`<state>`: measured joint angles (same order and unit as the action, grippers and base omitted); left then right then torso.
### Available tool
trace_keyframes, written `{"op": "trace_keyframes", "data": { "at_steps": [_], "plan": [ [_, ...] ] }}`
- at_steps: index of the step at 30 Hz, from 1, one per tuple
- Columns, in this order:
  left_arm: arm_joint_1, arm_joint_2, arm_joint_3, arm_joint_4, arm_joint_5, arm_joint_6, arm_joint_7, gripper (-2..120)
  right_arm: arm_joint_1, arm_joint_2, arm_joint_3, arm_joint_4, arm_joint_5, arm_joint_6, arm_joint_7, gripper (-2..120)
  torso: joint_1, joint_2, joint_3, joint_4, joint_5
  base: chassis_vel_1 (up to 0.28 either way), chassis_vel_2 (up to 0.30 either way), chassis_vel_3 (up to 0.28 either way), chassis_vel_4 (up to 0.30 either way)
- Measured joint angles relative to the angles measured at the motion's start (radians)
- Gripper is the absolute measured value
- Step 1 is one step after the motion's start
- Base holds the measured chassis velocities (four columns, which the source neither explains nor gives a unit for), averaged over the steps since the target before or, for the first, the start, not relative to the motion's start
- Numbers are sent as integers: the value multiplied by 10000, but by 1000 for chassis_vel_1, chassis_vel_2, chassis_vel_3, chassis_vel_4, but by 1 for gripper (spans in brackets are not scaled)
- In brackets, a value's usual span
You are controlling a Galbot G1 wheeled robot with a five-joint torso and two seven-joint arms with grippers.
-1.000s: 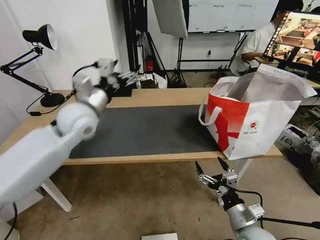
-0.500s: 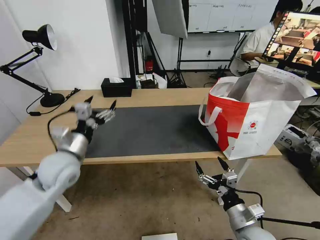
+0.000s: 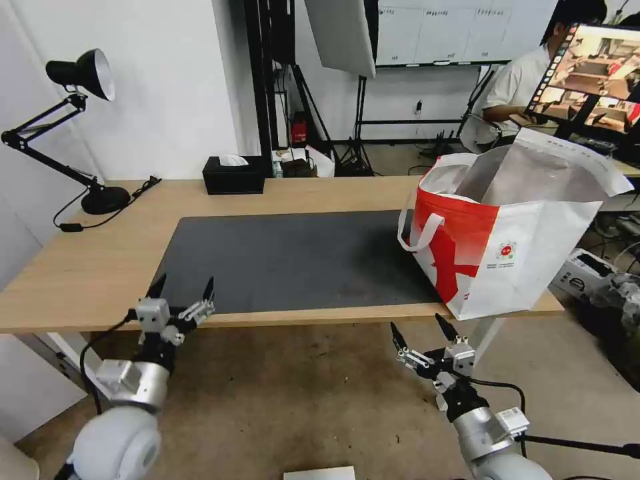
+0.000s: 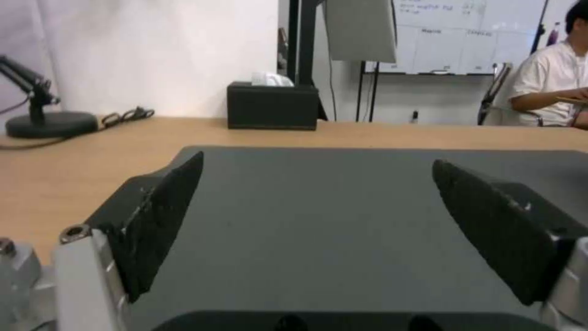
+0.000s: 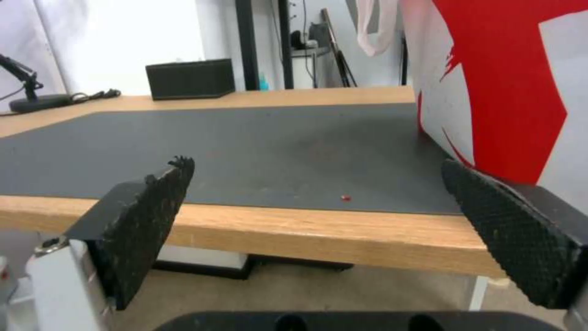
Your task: Pick up the trash from the table and place it into the takeout bag.
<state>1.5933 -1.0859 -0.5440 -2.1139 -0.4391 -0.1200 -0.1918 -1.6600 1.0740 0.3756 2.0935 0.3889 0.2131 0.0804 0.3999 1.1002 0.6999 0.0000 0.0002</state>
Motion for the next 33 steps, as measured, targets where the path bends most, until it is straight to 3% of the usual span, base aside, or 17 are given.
{"op": "trace_keyframes", "data": {
  "at_steps": [10,33],
  "plan": [
    [635,-442,-39,59,136,-232,126,100,0,0,0,0,0,0,0,100,1,-1,0,-1,-3,0,0,0,0],
    [868,-504,57,10,29,-173,253,100,0,0,0,0,0,0,0,100,0,-2,1,0,-2,0,0,0,0]
  ]
}}
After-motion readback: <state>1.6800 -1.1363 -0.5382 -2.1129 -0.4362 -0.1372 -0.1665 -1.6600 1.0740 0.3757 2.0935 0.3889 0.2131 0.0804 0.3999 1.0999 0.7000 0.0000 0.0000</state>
